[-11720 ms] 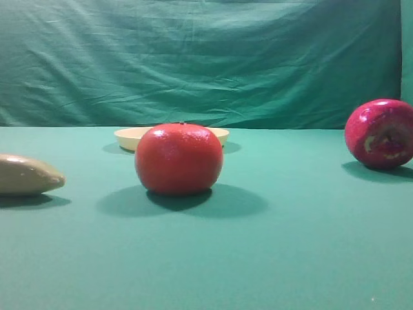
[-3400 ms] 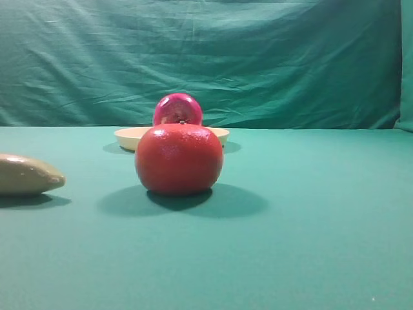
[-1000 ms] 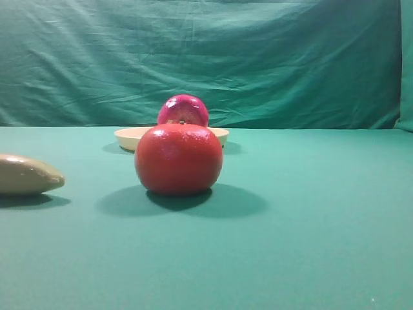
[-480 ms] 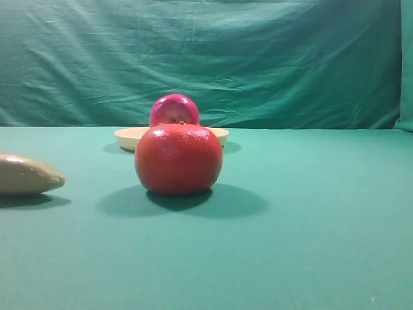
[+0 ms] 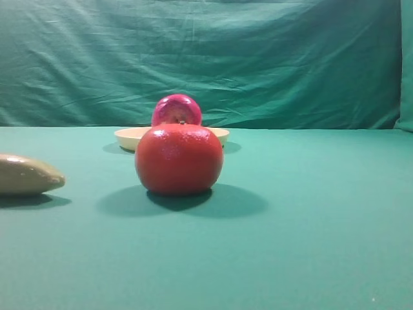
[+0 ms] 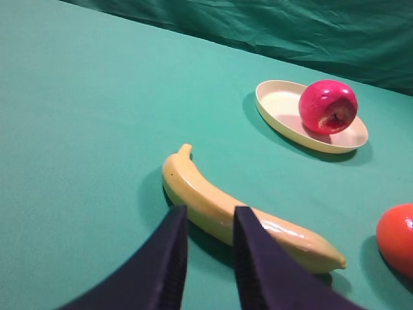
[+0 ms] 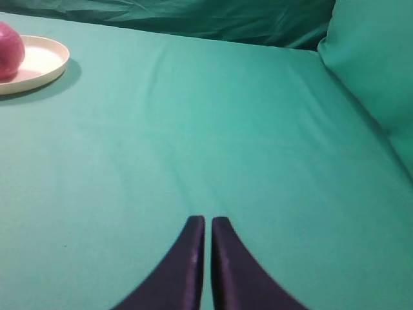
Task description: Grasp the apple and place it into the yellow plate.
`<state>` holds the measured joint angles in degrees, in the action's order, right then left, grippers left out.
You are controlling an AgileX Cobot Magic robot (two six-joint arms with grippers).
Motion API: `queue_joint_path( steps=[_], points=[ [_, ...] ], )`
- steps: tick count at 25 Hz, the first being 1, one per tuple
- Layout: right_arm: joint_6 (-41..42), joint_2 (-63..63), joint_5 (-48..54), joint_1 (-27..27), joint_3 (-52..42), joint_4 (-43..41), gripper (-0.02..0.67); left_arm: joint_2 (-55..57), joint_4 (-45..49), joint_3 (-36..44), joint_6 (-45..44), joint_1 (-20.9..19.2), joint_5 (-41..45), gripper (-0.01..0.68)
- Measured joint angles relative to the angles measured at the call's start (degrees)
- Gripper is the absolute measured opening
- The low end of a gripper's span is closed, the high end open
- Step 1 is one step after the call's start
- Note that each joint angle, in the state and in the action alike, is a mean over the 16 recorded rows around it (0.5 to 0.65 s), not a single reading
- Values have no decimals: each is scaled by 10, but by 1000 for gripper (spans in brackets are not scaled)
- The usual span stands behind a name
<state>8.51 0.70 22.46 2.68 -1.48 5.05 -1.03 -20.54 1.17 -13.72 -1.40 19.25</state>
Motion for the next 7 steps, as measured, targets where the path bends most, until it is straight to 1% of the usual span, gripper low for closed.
queue_joint_path(
  steps=[7],
  points=[
    [0, 0, 1, 0, 0, 0, 0, 0, 0, 0, 0, 0, 0, 157]
  ],
)
